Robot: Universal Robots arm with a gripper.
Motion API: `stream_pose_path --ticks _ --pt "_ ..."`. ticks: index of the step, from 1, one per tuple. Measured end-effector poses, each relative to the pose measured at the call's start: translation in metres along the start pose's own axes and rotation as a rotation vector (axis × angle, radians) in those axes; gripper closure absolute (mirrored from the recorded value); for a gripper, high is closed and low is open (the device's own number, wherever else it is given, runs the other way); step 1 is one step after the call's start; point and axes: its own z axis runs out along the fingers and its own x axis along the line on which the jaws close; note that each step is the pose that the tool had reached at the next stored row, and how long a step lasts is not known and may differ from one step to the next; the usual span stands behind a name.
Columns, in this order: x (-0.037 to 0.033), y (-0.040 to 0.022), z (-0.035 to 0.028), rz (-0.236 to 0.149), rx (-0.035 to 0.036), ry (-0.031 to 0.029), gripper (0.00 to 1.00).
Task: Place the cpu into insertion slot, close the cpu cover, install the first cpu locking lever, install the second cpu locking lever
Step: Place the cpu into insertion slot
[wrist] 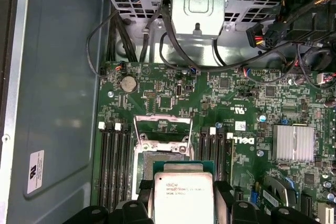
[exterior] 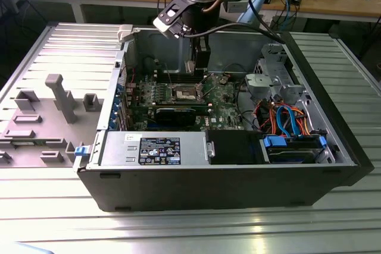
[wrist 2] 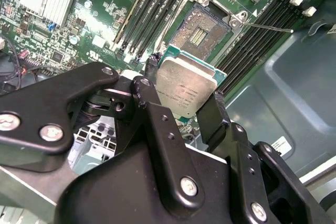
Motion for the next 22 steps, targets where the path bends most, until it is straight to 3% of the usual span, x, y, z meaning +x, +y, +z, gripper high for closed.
stream_pose_path --ticks 22 --pt "0.004 -0.0039 0.0017 0.0 0.0 0.0 0.45"
